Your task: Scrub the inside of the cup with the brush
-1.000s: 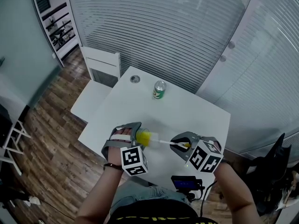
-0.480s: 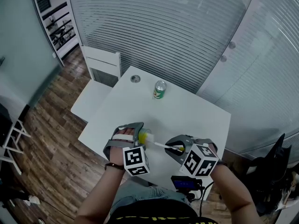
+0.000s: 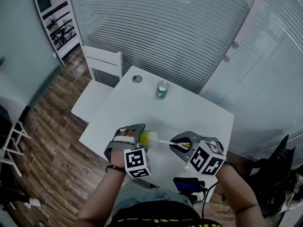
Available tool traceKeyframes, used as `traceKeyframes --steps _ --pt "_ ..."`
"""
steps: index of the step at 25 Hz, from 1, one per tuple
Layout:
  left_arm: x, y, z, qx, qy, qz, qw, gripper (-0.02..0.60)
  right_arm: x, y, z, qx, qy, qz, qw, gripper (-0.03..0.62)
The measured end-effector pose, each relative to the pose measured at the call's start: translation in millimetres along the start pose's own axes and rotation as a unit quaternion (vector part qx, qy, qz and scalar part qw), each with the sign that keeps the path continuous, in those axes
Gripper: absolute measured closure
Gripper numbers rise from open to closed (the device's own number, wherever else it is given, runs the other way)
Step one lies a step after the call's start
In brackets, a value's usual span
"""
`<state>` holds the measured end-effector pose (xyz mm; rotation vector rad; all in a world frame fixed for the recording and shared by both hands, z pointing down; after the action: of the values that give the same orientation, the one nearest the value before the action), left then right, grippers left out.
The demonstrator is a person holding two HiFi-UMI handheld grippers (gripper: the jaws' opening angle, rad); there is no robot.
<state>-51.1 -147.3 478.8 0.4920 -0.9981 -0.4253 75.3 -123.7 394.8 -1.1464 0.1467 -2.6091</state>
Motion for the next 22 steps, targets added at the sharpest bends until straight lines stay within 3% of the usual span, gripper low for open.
traceKeyframes --steps 11,22 --pt "-2.3 -3.0 -0.8 0.000 -0.001 -0.015 0.9999 0.164 10.6 -1.2 11.0 0.033 0.014 0.002 0.999 0.546" --pt "0.0 -3.9 1.9 0.002 -0.004 -0.019 0.9998 0.164 9.9 -20.1 3.4 0.014 0.009 -0.012 1.000 0.546"
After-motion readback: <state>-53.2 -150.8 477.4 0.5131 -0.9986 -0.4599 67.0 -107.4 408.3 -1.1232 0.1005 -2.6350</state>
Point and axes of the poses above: the fingertips, and each gripper's own axes: x forward along the fingers, y to its right, z out of its underside, the point moved 8 cm from there along -x, backward along the fingers, and after that the axes turned 8 degrees about y, right-handed, at the moved point
